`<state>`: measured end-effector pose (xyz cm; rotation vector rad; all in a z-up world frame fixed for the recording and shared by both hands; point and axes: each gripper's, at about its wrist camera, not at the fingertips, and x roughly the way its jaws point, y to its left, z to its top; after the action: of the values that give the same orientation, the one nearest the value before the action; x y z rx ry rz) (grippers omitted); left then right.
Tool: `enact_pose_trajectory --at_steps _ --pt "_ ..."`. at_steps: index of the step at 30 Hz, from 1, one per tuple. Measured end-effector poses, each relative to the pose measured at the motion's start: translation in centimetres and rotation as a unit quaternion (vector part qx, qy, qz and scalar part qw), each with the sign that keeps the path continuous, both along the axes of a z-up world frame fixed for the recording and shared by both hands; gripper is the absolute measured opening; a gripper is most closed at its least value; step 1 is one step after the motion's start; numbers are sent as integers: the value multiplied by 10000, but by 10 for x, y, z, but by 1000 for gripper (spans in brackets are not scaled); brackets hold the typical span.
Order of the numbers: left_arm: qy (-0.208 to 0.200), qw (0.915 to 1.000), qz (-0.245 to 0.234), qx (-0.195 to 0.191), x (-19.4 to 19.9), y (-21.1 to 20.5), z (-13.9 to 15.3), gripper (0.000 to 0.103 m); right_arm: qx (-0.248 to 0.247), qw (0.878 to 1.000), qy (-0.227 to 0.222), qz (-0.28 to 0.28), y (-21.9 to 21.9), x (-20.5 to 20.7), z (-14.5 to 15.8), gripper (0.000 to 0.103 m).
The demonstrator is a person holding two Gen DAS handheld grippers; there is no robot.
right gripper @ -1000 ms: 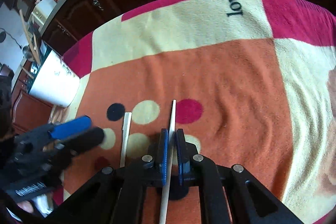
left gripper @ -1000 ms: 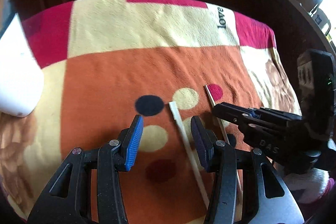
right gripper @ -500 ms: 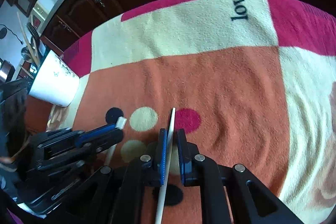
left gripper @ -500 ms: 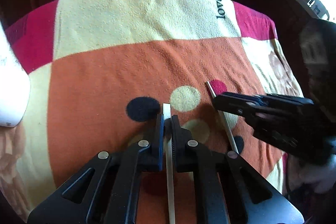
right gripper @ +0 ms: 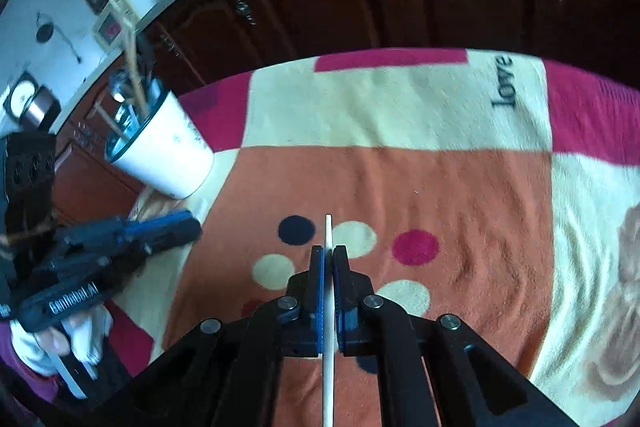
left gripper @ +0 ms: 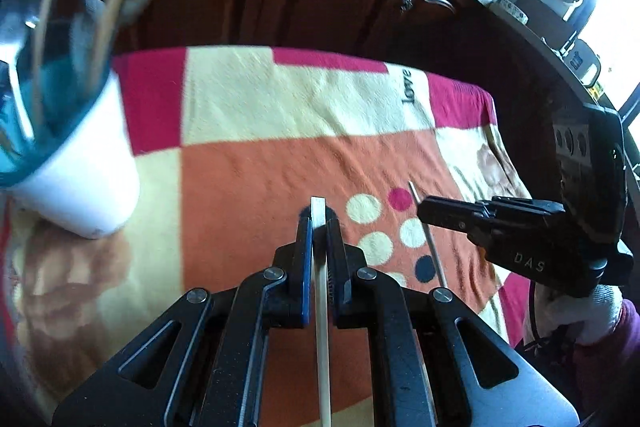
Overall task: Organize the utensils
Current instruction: 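Grasp a pale chopstick with the right gripper while the left gripper grasps another chopstick, then lift both held chopsticks and carry them over the cup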
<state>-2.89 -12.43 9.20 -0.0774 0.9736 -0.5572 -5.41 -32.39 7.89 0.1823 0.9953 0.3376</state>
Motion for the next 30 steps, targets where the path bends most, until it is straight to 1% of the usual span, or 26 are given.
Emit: enact_pose_trajectory --at_steps 1,4,10,16,22,25,27,30 --pt "-6 10000 50 -45 -1 6 5 6 -22 10000 -12 0 1 -1 1 4" --pt "-111 9998 133 -127 -4 16 18 6 182 9998 -86 -50 3 -4 9 4" --pt "-502 9981 290 -206 -4 50 58 6 541 9967 -588 158 20 -11 53 3" --pt "-862 9937 677 -252 16 93 99 6 915 9893 -1069 381 47 -7 102 3" --pt "-1345 9852 1032 -240 42 126 141 6 1054 9804 -1520 676 76 5 154 3" --pt "-1612 9795 1186 -251 57 138 158 6 1019 9764 -1711 839 89 12 179 3" --pt "-1763 9757 1285 -225 68 142 164 6 936 9742 -1827 941 99 16 194 3" --pt "-1898 9719 1380 -204 84 146 166 6 861 9711 -1952 1071 112 20 209 2"
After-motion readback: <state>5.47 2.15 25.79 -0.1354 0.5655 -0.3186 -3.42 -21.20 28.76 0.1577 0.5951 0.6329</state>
